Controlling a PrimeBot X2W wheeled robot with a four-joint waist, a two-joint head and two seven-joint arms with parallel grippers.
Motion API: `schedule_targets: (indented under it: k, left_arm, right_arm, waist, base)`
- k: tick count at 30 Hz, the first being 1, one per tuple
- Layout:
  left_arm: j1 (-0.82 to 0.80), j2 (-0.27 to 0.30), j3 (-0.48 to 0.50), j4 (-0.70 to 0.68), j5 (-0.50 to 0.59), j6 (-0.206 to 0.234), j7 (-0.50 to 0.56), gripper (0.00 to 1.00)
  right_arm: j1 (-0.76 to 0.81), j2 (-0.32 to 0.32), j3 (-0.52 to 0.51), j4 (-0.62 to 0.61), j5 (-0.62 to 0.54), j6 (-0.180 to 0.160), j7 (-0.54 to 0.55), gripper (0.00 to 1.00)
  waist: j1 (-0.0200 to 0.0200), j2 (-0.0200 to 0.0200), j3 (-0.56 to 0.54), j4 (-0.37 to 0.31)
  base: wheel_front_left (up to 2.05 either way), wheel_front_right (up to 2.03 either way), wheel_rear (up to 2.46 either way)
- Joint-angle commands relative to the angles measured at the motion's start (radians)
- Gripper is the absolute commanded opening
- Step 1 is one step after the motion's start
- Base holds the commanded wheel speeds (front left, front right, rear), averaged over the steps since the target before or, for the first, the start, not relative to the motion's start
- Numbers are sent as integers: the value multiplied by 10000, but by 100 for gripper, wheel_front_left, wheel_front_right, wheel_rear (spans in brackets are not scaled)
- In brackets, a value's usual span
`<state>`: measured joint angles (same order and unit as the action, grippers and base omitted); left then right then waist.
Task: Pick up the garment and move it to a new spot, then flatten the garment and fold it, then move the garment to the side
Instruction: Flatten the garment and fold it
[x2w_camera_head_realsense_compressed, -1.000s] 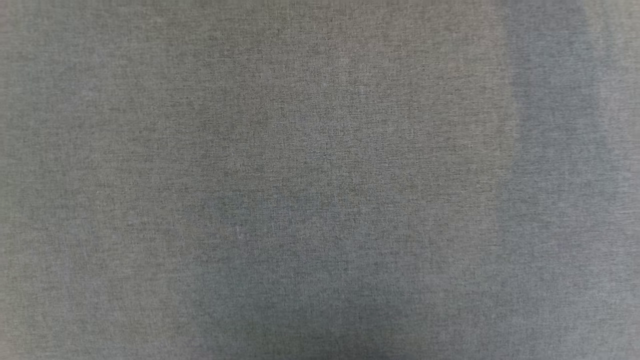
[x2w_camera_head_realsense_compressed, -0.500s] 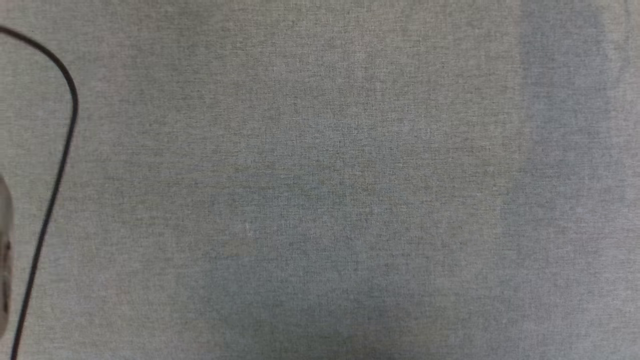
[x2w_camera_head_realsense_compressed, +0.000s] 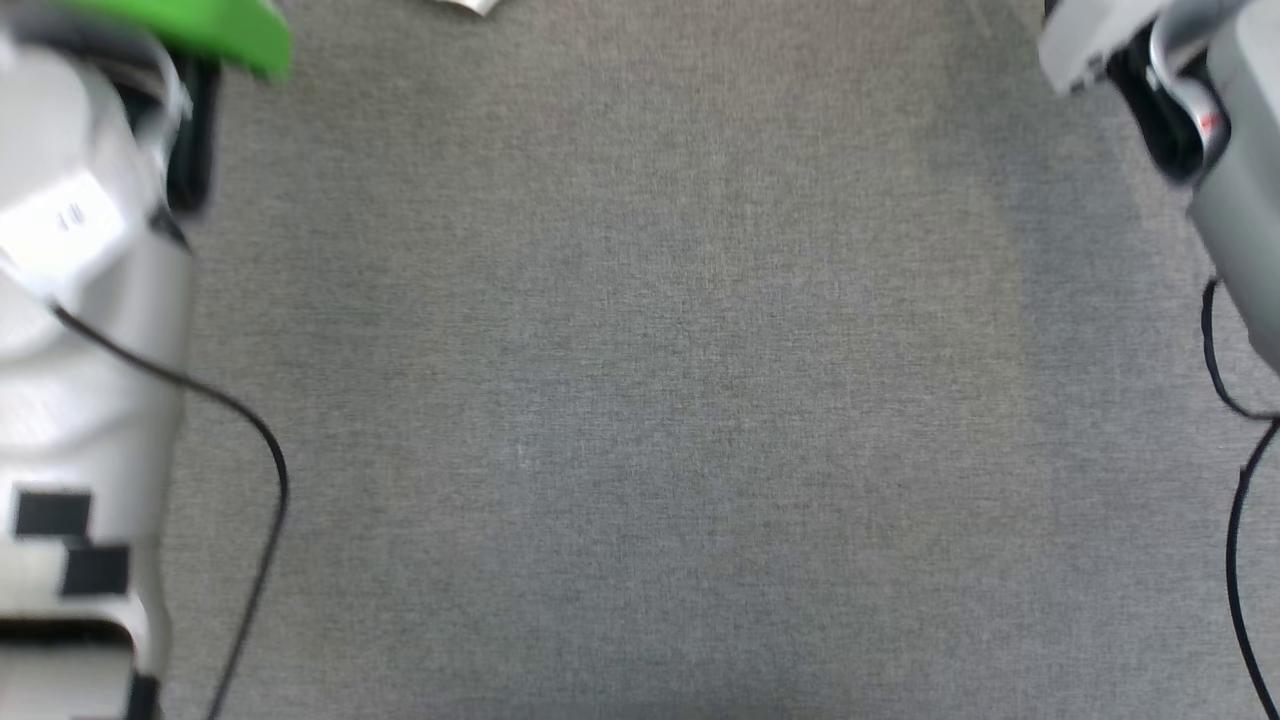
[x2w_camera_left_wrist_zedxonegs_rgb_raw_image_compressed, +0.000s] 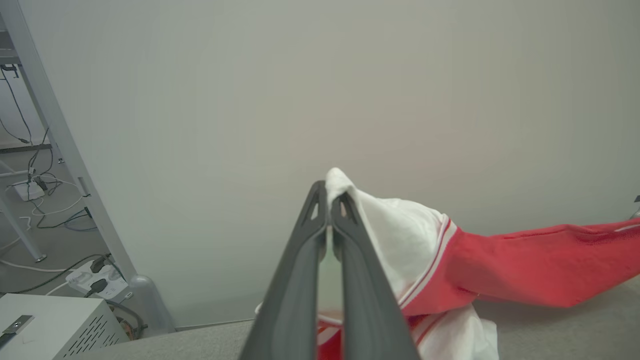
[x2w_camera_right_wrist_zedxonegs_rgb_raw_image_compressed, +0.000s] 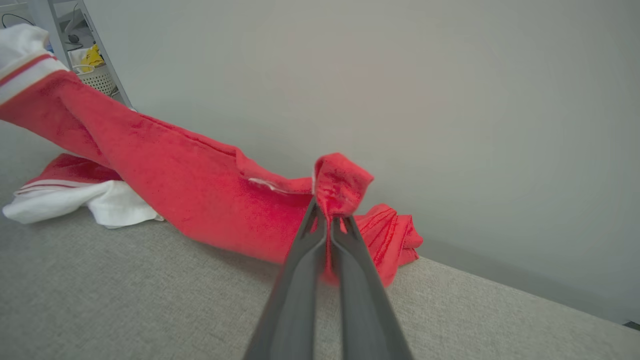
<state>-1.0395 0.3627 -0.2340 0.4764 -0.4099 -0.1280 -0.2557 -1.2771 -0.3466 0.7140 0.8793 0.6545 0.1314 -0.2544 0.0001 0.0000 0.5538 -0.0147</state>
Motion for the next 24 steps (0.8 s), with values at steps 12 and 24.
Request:
schedule_targets:
  k: [12, 24]
  left_arm:
    - [5503, -458, 809, -2151, 505, -26, -60, 0]
    - [9832, -949, 943, -2929, 360, -5, -60, 0]
  right_arm:
    - [3490, -1561, 1069, -1824, 921, -7, -73, 0]
    - [7077, -2877, 1142, -3342, 1602, -7, -73, 0]
  waist:
    - [-1, 0, -2624, 363]
    - [-1, 0, -4236, 308]
  base:
    - [0, 0, 0]
    - [0, 0, 0]
